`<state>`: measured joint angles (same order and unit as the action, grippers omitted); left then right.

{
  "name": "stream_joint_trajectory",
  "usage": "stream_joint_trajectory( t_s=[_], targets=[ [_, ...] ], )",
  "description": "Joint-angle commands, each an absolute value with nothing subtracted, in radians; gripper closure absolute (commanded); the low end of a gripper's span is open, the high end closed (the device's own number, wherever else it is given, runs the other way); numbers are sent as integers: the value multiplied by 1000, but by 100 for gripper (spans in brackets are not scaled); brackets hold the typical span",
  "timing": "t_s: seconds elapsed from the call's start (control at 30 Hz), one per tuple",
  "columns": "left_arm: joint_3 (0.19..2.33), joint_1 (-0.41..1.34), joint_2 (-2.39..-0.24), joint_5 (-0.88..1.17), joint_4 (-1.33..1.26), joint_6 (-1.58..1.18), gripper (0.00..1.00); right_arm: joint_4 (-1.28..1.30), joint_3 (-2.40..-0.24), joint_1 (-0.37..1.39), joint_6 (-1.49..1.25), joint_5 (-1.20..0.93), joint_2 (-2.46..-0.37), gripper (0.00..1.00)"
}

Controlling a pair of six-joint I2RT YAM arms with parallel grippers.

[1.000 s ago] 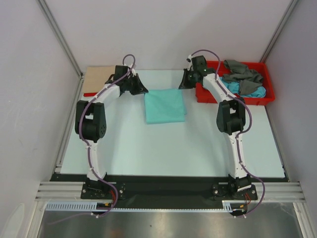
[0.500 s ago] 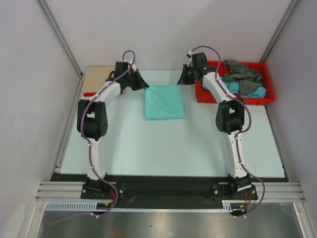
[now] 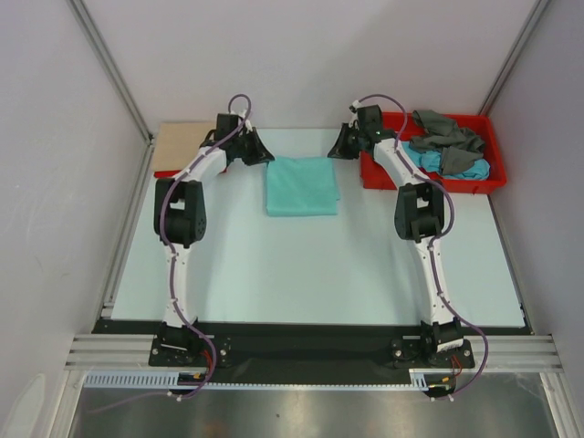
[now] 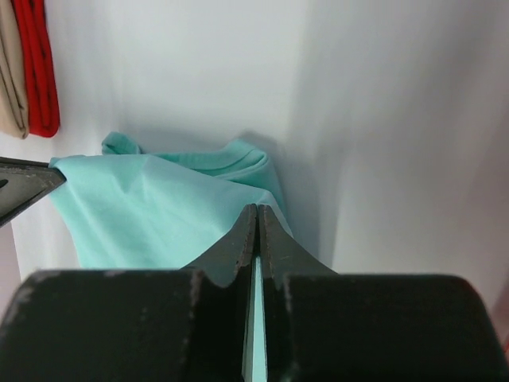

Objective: Fold and stack the t-shirts
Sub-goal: Fold the tshirt

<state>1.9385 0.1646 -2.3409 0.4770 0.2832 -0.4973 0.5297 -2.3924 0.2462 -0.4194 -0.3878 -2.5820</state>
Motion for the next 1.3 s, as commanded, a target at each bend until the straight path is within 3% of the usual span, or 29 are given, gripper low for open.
stream_joint_trajectory(
  t_s=[0.0,0.1,0.33,0.43,0.63,0.9,1.0,1.03,1.13,1.27],
  targets=[
    [2026,132,-2378,474,270,-500,97,428,-2454,236,-466,-417,-2614,95],
    [2052,118,-2410,465,270,-499,96,391,-2480,226,-505,-422,-2651,92],
    [2114,107,-2428,399,334,-463,62,377,-2539,195,-537,-414,-2691,74],
    [2131,107,-2402,367,357,-439,54,394,-2543,177,-532,-422,-2669,73],
    [2079,117,-2300,385,344,-474,53,484,-2502,181,-482,-442,-2565,72],
    [1763,205,-2143,589,224,-543,67,580,-2269,264,-462,-541,-2382,74],
    [1646,225,-2114,661,195,-560,73,643,-2201,278,-462,-601,-2344,80],
    [1603,229,-2111,667,199,-566,77,672,-2186,290,-460,-620,-2339,89],
    [1521,233,-2085,667,193,-561,79,687,-2096,333,-451,-681,-2316,98],
    [1488,232,-2071,643,228,-523,80,730,-2112,399,-436,-774,-2388,100]
  ],
)
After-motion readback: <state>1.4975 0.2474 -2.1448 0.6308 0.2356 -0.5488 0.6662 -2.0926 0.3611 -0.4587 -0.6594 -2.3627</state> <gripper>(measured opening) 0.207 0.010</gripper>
